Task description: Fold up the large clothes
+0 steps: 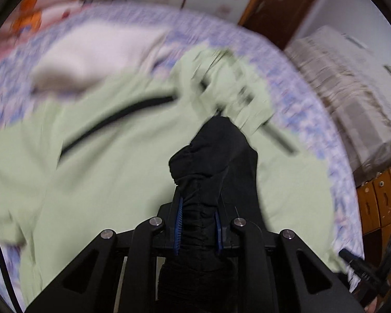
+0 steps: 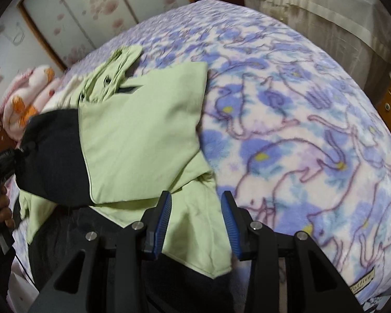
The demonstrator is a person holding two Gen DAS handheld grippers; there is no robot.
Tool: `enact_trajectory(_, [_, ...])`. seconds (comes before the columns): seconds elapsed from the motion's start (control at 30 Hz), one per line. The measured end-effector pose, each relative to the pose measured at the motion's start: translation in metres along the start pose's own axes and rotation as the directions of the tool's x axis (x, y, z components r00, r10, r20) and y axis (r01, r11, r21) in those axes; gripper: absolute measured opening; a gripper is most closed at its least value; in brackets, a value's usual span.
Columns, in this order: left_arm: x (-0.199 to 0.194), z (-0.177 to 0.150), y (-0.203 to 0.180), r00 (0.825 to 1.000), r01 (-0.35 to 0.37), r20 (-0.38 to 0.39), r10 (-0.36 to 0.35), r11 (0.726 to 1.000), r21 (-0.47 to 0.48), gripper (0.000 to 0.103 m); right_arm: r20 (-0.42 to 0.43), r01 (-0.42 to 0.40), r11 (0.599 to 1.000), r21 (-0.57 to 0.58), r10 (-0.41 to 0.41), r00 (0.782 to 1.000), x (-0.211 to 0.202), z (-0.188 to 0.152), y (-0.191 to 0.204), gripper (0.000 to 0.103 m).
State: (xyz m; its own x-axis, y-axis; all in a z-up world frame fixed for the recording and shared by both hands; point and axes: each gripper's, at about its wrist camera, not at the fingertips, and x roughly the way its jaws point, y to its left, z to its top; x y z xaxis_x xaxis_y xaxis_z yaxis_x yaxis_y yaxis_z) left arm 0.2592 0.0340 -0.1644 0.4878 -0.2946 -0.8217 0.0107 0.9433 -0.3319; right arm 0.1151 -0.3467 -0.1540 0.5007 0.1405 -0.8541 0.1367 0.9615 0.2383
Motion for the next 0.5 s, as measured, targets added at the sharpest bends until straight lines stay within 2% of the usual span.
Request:
enact_trajectory(0.13, [0.017, -0.026, 0.026, 0.998, -0.001, -0.055, -0.004, 0.997, -0.078, 0.017, -0.019, 0.076, 0.987, -0.142, -0.08, 0.997, 0.018, 0.0, 0.018, 0.04])
enact_trajectory(0.23, [0.023, -0.03, 0.034, 0.998, 0.013, -0.066, -0.02, 0.994, -0.107, 0.018, -0.037, 0.128, 0.971, -0.204, -0.138, 0.99, 0.036, 0.002, 0.02, 0.04])
enact_trajectory(0.37, [0.022, -0.016, 0.02, 0.999, 0.017, -0.038, -0.019, 0.999, -0.047, 0.018, -0.044, 0.133, 0.975, -0.179, -0.143, 0.989, 0.047, 0.011, 0.018, 0.04])
enact_trajectory(0.5, [0.009, 0.013, 0.005, 0.999, 0.03, 0.042, -0.03, 1.0, 0.002, 0.018, -0.023, 0.134, 0.984, -0.114, -0.137, 0.99, 0.056, 0.028, 0.013, 0.04])
